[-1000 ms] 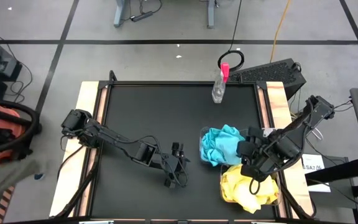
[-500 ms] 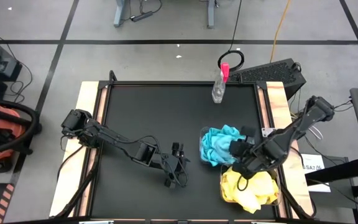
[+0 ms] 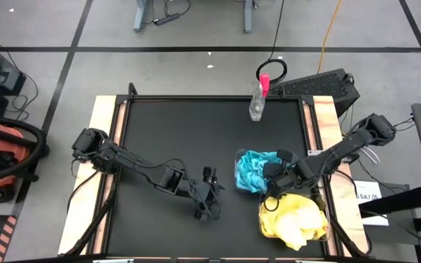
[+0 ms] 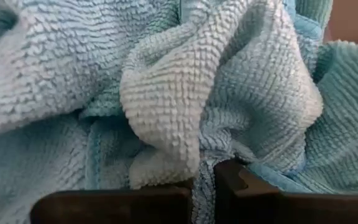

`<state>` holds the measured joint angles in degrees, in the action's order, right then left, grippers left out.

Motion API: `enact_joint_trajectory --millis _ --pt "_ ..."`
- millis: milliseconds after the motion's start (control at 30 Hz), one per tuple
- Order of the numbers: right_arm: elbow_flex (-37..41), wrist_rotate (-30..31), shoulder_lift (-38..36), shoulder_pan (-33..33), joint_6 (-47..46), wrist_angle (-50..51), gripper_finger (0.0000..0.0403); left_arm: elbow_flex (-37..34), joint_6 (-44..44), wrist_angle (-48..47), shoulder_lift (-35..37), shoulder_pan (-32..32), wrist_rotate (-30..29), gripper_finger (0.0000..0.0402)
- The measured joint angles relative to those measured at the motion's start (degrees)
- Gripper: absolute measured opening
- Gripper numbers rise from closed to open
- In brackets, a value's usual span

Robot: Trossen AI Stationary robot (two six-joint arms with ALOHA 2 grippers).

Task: Sort microfiber towel by color & place in baskets
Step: Put the blue towel into the top transparent bin

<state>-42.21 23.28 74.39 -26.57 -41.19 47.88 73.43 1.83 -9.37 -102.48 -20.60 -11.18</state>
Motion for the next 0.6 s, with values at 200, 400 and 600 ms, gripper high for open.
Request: enact_joint_trajectory --millis 200,400,600 --pt "0.84 -2.4 -0.08 1.49 0.4 -0.81 0.0008 0.0 0.02 -0.03 0.0 0.02 0.0 0.0263" --pt "0.12 -4.53 -1.86 1.22 1.2 -0.15 0.0038 0.0 0.03 -0.13 0.0 0.0 0.0 0.0263" --pt "-4.13 -6.93 -5.64 0.1 0.76 3.73 0.0114 0.0 0.04 -0.15 0.0 0.0 0.0 0.0263"
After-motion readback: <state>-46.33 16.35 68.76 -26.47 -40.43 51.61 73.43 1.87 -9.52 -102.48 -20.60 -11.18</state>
